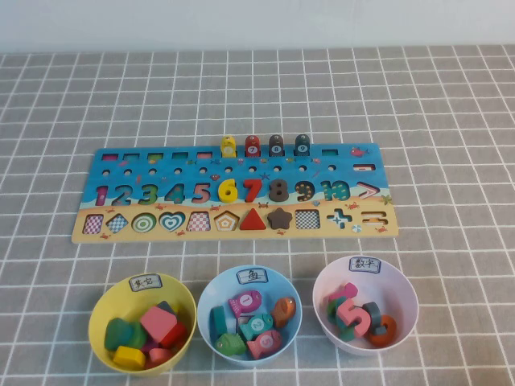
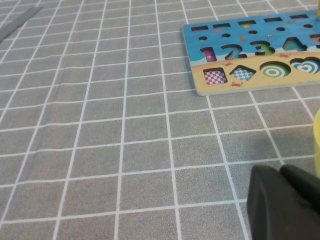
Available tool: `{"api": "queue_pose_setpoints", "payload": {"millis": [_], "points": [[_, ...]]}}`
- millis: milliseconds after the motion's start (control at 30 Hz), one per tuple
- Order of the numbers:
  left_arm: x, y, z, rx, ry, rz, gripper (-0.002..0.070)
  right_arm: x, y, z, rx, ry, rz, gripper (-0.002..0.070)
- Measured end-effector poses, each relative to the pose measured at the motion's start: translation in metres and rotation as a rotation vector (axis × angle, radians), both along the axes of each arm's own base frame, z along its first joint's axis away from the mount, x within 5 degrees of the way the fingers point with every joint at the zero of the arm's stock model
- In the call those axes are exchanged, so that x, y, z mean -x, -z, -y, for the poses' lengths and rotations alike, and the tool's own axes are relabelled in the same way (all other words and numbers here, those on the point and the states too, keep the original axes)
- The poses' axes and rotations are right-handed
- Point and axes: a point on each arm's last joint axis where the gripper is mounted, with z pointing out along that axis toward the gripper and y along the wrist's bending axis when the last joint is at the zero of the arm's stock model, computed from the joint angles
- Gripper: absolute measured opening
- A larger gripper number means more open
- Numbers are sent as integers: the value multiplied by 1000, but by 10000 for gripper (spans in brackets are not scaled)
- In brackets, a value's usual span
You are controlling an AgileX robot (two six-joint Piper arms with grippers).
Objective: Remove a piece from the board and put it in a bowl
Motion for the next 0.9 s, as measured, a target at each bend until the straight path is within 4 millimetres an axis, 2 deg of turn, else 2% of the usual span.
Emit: {"api": "queue_pose_setpoints", "payload": {"millis": [900], "points": [[0,0,0,0,0,0,0,0,0,-1,-37,-3,-1,-18]]}}
